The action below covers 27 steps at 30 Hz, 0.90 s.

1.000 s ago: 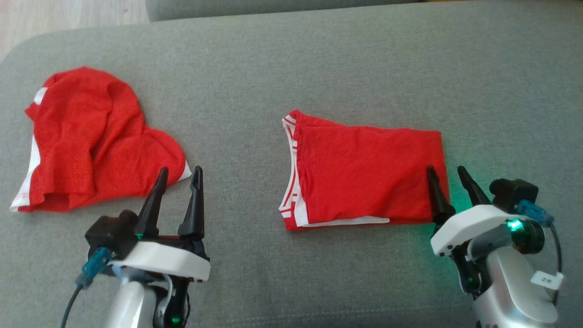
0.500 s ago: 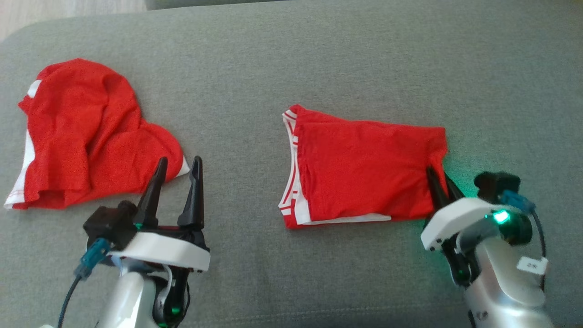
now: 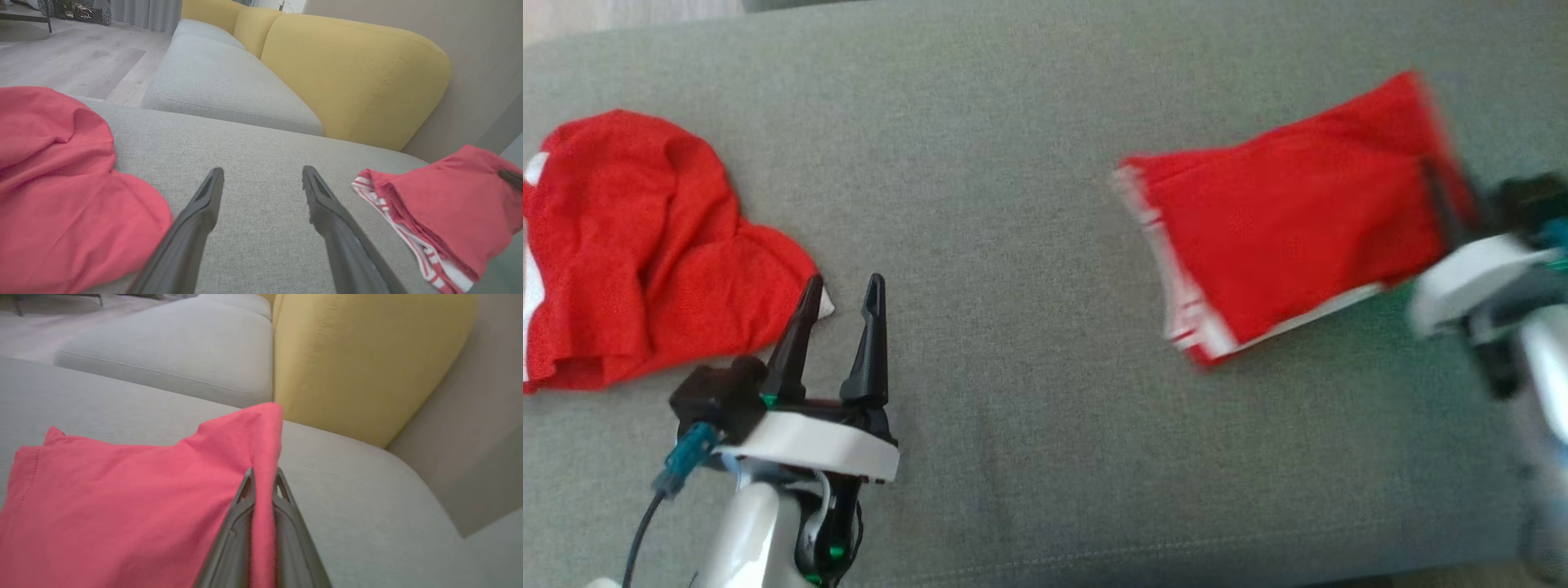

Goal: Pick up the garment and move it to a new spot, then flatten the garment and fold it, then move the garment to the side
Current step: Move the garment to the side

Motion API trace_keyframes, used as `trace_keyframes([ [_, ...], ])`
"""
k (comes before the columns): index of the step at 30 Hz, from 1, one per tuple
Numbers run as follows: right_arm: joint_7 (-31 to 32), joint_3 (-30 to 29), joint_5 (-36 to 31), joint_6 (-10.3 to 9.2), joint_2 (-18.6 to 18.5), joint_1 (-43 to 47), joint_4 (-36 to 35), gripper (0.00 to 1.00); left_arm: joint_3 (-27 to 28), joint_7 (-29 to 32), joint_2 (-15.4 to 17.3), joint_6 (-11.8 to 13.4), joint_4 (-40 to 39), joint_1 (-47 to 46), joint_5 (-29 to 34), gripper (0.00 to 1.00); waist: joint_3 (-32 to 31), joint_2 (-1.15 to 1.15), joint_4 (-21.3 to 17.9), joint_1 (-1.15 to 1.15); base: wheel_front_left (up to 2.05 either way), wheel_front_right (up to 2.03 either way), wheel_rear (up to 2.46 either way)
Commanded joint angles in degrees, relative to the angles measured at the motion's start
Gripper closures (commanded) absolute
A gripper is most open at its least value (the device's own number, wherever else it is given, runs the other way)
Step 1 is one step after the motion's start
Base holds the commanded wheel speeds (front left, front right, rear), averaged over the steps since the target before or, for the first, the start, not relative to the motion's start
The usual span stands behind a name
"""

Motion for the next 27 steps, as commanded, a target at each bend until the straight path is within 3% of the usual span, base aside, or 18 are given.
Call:
trace_keyframes([
  [1,0.96,-0.79,0.76,0.11,-3.33,-2.04,-1.86,1.00,1.92,-0.29,0.34,-0.19,-2.20,-2.87,0.52,0.00,0.75,0.00,-0.13,0.00,0.00,0.00,0.00],
  [5,6.11,-8.35,0.50,0.11,-6.53,-4.53,0.42,1.00,1.84,-0.29,0.34,-0.41,-1.88,-3.28,0.27,0.00,2.08,0.00,-0.11,0.00,0.00,0.00,0.00],
  [18,10.32,-29.41,-13.71,0.11,-2.91,-6.83,-1.19,1.00,2.26,-0.29,0.34,-1.12,-1.32,-4.49,0.52,0.00,4.50,0.00,2.09,0.00,0.00,0.00,0.00],
  [22,10.37,-33.40,-16.25,0.11,-1.12,-6.36,-3.27,1.00,2.52,-0.29,0.34,-1.21,-1.35,-4.15,0.53,0.00,4.61,0.00,1.98,0.00,0.00,0.00,0.00],
  [27,10.80,-33.79,-16.90,0.11,1.02,-5.10,-5.49,1.00,2.48,-0.29,0.34,-1.27,-1.23,-3.96,0.57,0.00,4.45,0.00,1.33,0.00,0.00,0.00,0.00],
])
